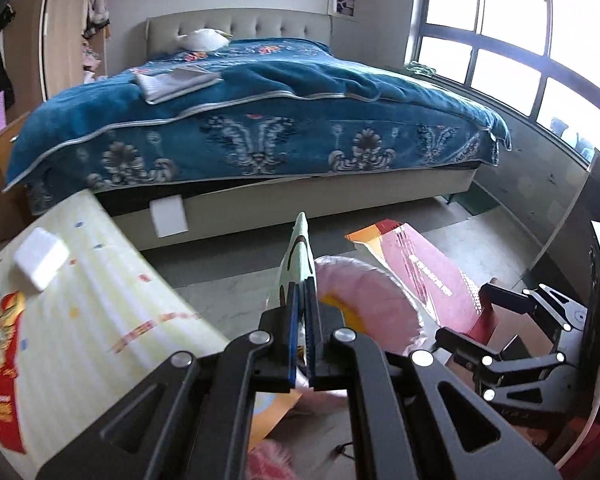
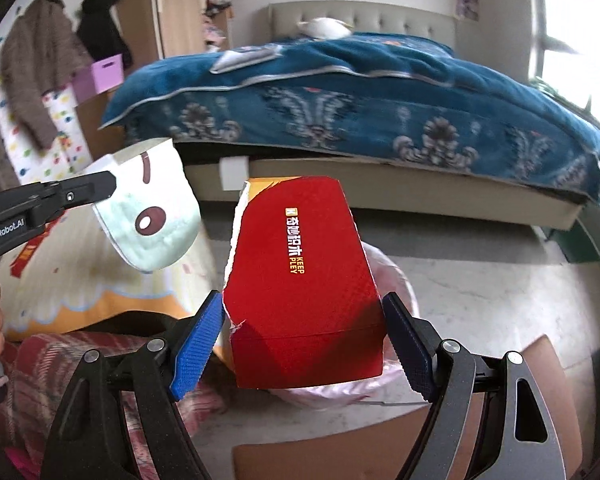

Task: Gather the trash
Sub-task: 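Carry envelope and stick over the pink bin and open both tools, then move both open tools back over the table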

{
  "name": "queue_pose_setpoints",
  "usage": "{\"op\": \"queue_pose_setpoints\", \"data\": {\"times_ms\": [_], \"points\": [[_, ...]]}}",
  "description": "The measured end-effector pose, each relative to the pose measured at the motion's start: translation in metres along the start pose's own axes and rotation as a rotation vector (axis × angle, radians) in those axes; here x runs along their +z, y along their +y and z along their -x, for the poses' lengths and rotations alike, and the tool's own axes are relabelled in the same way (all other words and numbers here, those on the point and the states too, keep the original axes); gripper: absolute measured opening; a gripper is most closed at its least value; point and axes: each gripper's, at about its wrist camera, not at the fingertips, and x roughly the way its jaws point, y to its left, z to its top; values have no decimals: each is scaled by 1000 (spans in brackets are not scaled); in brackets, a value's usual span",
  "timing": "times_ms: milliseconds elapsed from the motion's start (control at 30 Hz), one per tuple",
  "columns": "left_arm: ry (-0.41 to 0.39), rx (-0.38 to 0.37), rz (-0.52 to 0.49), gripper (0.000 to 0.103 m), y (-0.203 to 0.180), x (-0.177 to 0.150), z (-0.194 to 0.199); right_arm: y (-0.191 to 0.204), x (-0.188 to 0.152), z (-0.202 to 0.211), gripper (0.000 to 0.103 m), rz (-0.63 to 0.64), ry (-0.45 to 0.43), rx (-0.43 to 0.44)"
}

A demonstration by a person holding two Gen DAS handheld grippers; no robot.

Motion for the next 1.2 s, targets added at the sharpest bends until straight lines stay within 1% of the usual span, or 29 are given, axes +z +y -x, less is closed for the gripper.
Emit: {"op": "queue_pose_setpoints", "data": {"times_ms": [167, 233, 333, 367, 400, 433, 467, 500, 567, 633, 767, 867, 933, 1100, 1200], "points": [[9, -22, -12, 1, -12, 15, -25, -27, 2, -14, 79, -22, 12, -42], [14, -26, -17, 1, -15, 18, -32, -38, 6, -21, 79, -41, 12, -44], [19, -41, -22, 1, -17, 24, -42, -42, 10, -29, 81, -60, 4, -47], [21, -45, -21, 3, -18, 26, -46, -44, 11, -35, 81, -73, -2, -48], [28, -51, -20, 8, -19, 27, -51, -45, 11, -38, 83, -74, -2, -47], [40, -55, -16, 25, -18, 28, -56, -46, 12, -44, 87, -75, 6, -56], [44, -51, -7, 40, -17, 29, -59, -48, 11, -51, 88, -79, 27, -70], [41, -46, 1, 44, -15, 28, -59, -51, 10, -55, 88, -88, 44, -78], [39, -45, 25, 46, -9, 26, -57, -52, 7, -55, 88, -99, 52, -76], [44, -27, 51, 48, 0, 23, -51, -56, 3, -51, 88, -112, 64, -65], [27, 36, 63, 57, 13, 17, -31, -53, 1, -41, 87, -114, 52, -59], [22, 84, 78, 58, 25, 12, -13, -46, 0, -29, 87, -105, 24, -40], [16, 99, 90, 58, 31, 8, -1, -40, -4, -26, 87, -94, 9, -29], [-3, 151, 98, 58, 45, -9, 35, -13, -2, -4, 87, -43, -30, 22], [-13, 189, 120, 59, 58, -24, 63, 5, 2, 7, 87, -15, -36, 51]]}}
